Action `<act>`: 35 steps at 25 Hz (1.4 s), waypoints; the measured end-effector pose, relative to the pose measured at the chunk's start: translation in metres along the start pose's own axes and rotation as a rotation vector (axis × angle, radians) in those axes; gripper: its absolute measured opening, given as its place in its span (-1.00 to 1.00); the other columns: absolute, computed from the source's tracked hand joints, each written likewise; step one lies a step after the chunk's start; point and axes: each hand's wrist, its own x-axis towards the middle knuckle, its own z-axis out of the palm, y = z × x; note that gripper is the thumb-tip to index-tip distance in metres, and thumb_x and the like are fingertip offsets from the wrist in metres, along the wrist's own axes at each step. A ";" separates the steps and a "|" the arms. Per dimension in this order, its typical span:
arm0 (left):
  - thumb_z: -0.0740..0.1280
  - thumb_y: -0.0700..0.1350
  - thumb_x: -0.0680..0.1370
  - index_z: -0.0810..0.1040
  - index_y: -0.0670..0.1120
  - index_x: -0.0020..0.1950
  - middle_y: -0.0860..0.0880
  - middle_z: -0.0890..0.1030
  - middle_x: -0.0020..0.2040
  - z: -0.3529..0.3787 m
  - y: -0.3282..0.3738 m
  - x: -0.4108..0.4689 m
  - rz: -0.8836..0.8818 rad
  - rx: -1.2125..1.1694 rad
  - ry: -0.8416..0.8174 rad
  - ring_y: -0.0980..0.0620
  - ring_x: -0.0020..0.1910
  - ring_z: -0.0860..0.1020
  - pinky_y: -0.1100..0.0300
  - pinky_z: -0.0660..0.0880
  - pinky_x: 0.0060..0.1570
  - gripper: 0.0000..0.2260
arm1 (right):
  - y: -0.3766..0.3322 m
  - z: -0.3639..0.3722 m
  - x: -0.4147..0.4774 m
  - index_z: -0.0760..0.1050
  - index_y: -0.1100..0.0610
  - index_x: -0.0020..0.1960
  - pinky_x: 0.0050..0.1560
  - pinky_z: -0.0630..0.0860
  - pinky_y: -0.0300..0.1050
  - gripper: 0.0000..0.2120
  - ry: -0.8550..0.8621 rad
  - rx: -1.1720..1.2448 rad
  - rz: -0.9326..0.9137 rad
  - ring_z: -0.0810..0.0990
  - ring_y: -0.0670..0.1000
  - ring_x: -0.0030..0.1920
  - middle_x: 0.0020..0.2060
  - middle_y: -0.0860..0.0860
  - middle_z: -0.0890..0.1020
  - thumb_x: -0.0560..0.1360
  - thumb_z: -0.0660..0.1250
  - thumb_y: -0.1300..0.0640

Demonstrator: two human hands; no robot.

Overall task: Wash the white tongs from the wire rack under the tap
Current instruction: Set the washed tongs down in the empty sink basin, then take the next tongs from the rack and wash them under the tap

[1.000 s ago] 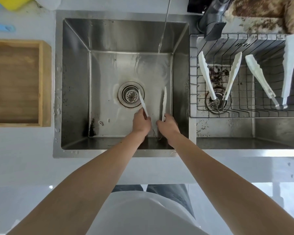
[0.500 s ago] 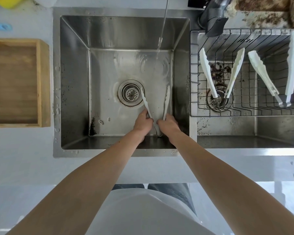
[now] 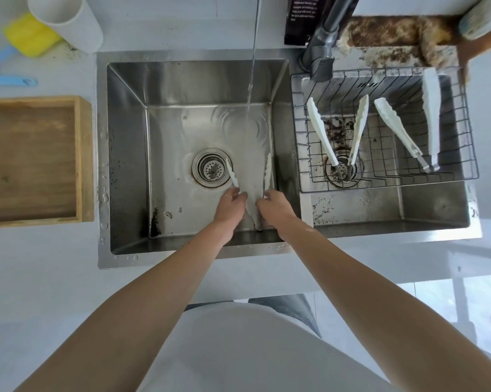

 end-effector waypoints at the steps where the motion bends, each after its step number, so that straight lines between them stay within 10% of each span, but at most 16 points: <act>1: 0.21 -0.10 0.62 0.44 -0.16 0.38 -0.17 0.60 0.20 -0.001 0.002 -0.005 0.012 -0.018 0.001 -0.13 0.17 0.57 -0.08 0.47 0.28 -0.66 | -0.002 -0.003 -0.008 0.36 0.18 0.40 -0.20 0.49 -0.17 -0.58 0.009 0.005 -0.018 0.56 0.05 -0.04 0.22 0.13 0.56 0.55 0.18 0.18; 7: 0.20 -0.13 0.61 0.50 0.03 -0.02 -0.04 0.60 0.08 -0.004 0.022 -0.045 0.133 -0.092 -0.016 0.01 0.06 0.58 -0.04 0.45 0.29 -0.88 | -0.003 -0.028 -0.057 0.36 0.13 0.44 0.16 0.56 0.01 -0.54 0.101 0.068 -0.137 0.61 0.09 0.07 0.21 0.11 0.59 0.54 0.20 0.17; 11: 0.22 -0.10 0.62 0.51 -0.01 0.08 -0.06 0.63 0.08 0.005 0.045 -0.066 0.253 -0.053 -0.043 -0.03 0.10 0.60 0.00 0.47 0.24 -0.90 | 0.000 -0.055 -0.076 0.38 0.16 0.41 0.26 0.52 0.11 -0.57 0.139 0.105 -0.214 0.58 0.10 0.19 0.23 0.11 0.57 0.55 0.22 0.19; 23: 0.31 -0.04 0.59 0.49 -0.01 0.20 -0.03 0.60 0.09 0.116 0.098 -0.071 0.325 0.079 0.007 0.05 0.06 0.60 0.08 0.56 0.14 -0.80 | 0.012 -0.206 -0.030 0.46 0.09 0.30 -0.29 0.51 -0.15 -0.67 0.210 0.092 -0.364 0.60 0.00 -0.15 0.03 0.07 0.65 0.55 0.23 0.14; 35: 0.41 -0.06 0.53 0.36 -0.14 0.43 -0.12 0.55 0.22 0.182 0.130 -0.031 0.131 0.225 0.142 -0.08 0.18 0.54 -0.03 0.47 0.27 -0.49 | 0.014 -0.262 0.049 0.46 0.16 0.24 -0.34 0.39 -0.30 -0.72 0.209 -0.070 -0.301 0.49 -0.18 -0.27 -0.19 -0.06 0.57 0.57 0.30 0.10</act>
